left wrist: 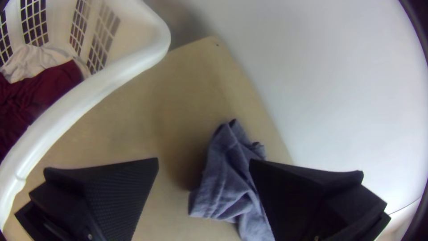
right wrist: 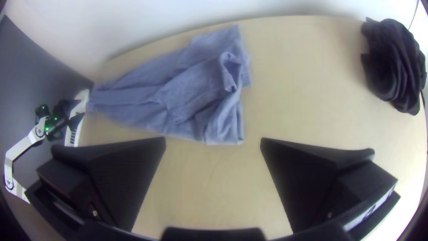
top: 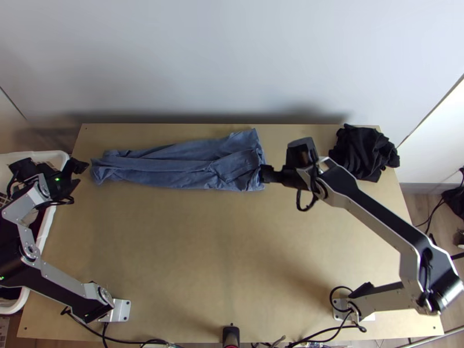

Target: Fold the t-shirt

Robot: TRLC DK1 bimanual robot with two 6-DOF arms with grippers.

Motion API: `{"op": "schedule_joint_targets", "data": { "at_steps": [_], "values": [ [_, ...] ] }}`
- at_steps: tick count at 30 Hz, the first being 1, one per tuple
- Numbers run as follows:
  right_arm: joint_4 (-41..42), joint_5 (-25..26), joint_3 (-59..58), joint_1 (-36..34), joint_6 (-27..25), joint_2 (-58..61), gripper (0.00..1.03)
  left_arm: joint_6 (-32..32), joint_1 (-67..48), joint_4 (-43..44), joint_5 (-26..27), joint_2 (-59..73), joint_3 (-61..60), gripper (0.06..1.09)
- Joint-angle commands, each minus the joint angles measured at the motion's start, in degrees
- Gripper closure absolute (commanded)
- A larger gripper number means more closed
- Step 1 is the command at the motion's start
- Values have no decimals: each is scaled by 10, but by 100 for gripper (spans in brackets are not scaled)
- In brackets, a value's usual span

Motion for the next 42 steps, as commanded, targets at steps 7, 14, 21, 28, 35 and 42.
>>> {"op": "schedule_joint_targets", "data": {
  "at_steps": [7,14,21,28,35,42],
  "values": [
    [-34,2,-42,8,-14,-58,5,-39,-35,14,67,51,10,10],
    [-36,1,-35,10,-15,-59,5,-41,-44,22,70,70,40,10],
    [-38,1,-35,10,-15,-59,5,-58,-46,19,97,118,85,33],
    [-43,1,-20,9,-14,-58,5,-15,-73,-15,93,138,115,105],
    [-43,1,-7,7,-16,-55,5,81,-58,-106,86,106,109,105],
    [-39,1,-6,6,-15,-55,5,205,25,-240,82,57,136,105]
  ]
}}
